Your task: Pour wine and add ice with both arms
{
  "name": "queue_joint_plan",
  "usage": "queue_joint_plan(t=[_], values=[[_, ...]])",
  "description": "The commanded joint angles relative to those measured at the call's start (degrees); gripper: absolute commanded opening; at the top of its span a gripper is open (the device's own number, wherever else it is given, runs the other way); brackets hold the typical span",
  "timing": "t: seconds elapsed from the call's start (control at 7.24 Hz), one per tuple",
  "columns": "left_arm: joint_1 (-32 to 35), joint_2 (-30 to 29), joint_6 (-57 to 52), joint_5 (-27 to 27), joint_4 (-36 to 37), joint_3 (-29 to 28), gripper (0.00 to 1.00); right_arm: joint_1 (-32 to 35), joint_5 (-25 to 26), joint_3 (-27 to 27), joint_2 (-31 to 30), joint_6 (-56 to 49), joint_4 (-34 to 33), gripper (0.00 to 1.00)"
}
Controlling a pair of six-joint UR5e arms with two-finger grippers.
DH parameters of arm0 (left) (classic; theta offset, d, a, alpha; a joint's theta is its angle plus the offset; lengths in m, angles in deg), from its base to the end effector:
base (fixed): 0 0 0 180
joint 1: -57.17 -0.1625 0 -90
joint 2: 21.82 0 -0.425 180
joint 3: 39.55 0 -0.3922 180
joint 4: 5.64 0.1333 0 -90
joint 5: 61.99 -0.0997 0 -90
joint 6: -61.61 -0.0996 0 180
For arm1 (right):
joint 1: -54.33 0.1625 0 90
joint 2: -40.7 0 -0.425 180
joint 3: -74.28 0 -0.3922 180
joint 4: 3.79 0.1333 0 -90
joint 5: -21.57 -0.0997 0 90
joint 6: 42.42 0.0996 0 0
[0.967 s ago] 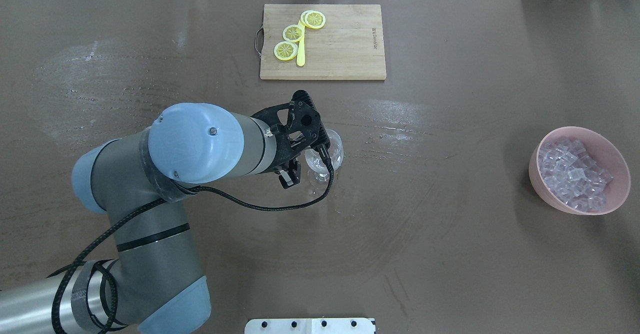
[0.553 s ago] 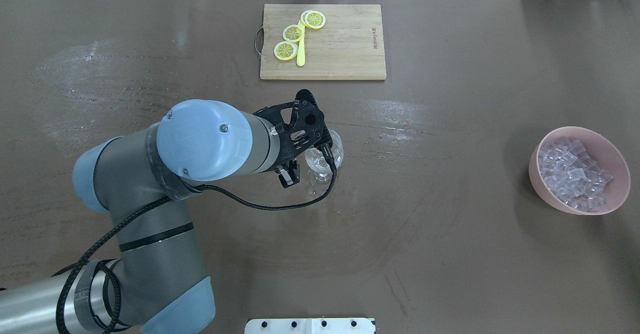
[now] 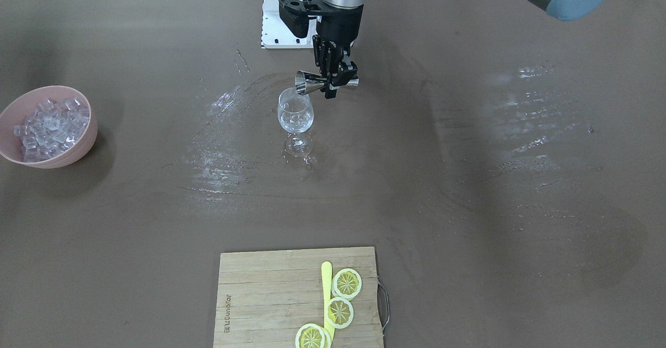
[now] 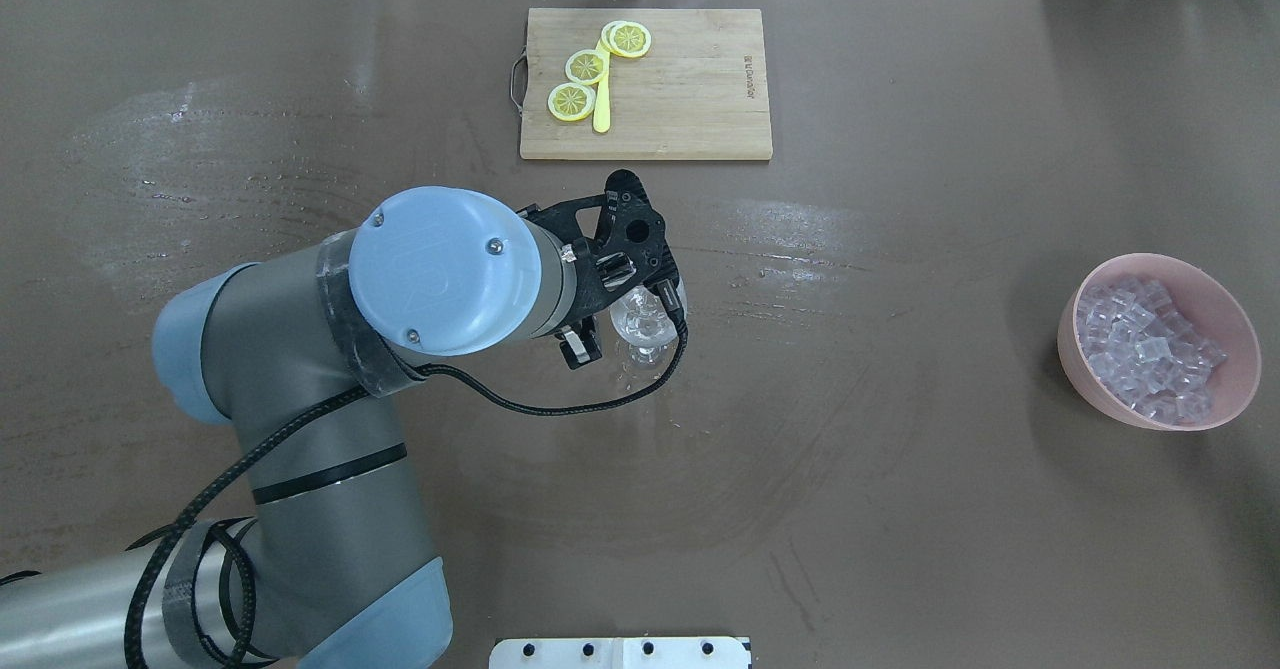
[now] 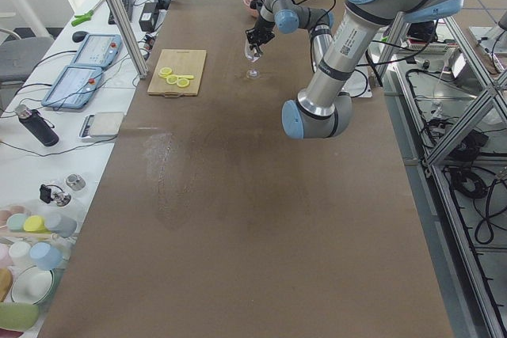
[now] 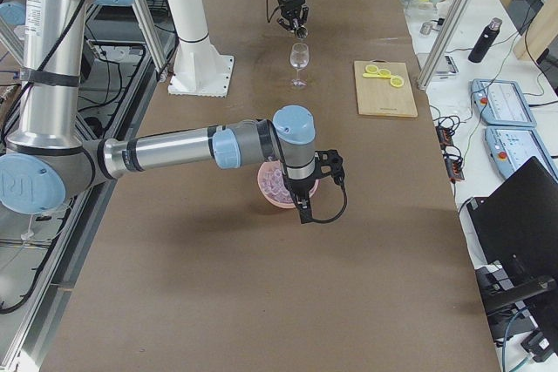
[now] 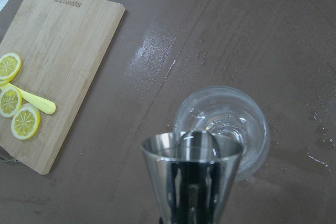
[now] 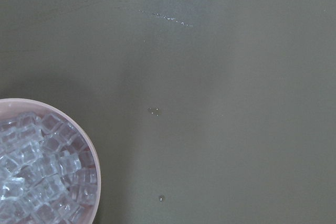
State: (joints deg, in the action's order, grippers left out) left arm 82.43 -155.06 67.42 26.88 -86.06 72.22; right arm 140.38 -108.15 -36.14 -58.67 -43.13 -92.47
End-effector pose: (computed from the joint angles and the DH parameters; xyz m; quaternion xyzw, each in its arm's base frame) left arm 0.4808 -0.3764 0.0910 0.3847 0.2614 0.4314 0.7730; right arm 0.0399 -0.4333 0.5601 0.0917 -0.3405 -0.0746 0.9328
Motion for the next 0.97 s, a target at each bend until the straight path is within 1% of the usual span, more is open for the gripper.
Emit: queue_joint_plan(t=[0.0,0.14,0.28,0.41,0.83], values=[[-0.2,-1.0,-0.1,-2.0,2.8,-0.2,0.0,0.0,0.0,0.0,0.0,0.0,0.0,0.99],[-0.4,-1.3,0.0,-2.2,3.9,-0.2,0.0,0.0,0.0,0.1,0.0,0.0,0.0,0.99],[-0.6,-1.8,-0.1,-3.9,5.6,-0.2,0.0,0.0,-0.1,0.1,0.0,0.0,0.0,0.99],[-2.0,-3.1,-1.1,-6.7,8.2,-0.3,0.0,0.0,-0.3,0.1,0.1,0.0,0.0,0.99],[-3.6,-3.9,-1.2,-9.1,10.9,-0.3,0.0,0.0,-0.6,0.4,0.0,0.0,0.0,0.99]])
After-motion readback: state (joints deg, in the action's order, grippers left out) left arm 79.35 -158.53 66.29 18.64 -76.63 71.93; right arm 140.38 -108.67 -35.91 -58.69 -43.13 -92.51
